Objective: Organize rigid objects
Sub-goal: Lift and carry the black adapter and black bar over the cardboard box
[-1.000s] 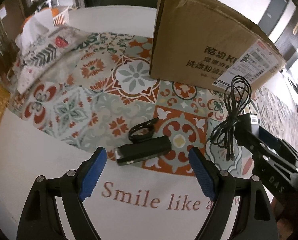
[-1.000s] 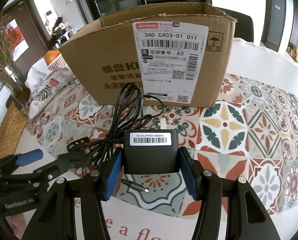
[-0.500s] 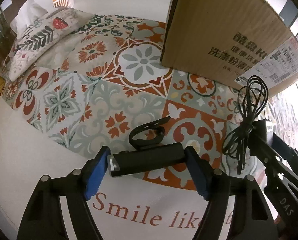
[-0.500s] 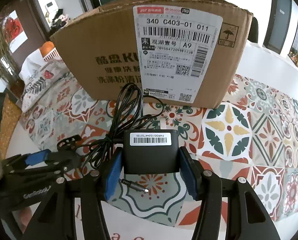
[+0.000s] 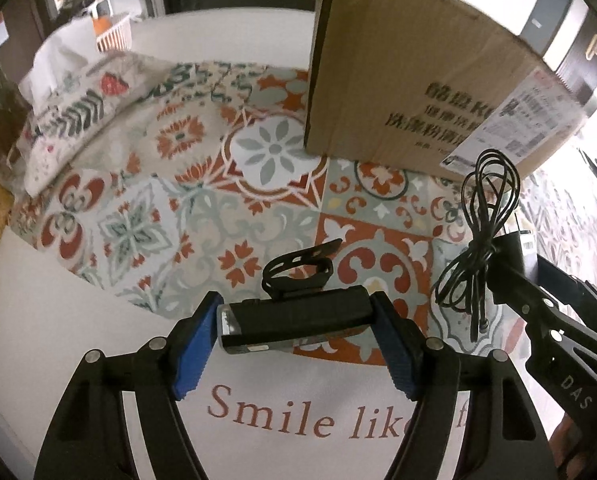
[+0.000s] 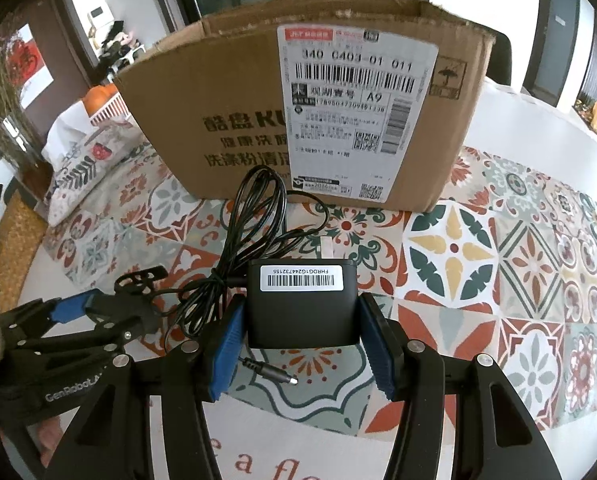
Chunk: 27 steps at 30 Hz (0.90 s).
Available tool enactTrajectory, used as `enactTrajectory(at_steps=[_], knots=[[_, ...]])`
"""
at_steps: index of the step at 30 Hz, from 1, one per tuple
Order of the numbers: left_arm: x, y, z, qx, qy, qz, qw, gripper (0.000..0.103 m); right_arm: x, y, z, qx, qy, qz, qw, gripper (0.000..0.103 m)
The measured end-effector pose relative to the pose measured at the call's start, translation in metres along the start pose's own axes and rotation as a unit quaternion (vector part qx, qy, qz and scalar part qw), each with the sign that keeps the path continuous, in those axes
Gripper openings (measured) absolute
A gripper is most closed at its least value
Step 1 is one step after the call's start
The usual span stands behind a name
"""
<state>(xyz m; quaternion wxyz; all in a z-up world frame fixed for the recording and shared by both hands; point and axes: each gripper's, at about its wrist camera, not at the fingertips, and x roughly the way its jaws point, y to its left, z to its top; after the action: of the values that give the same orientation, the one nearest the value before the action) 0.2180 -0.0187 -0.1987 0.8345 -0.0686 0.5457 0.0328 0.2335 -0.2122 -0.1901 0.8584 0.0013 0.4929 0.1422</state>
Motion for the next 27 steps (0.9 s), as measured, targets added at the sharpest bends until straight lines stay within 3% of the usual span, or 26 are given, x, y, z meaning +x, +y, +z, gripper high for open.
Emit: enactTrajectory(at_steps=[15, 27], knots=[[-0.059, -0.003, 0.007, 0.048, -0.074, -0.021, 0.9959, 0.074, -0.056, 0.011, 0.007, 0.020, -0.045, -0.012, 0.999, 0.056], [-0.111, -0.014, 0.025, 0.084, -0.141, -0.034, 0.9858, 0.074, -0.104, 0.016, 0.022, 0.043, -0.100, -0.022, 0.994, 0.056]])
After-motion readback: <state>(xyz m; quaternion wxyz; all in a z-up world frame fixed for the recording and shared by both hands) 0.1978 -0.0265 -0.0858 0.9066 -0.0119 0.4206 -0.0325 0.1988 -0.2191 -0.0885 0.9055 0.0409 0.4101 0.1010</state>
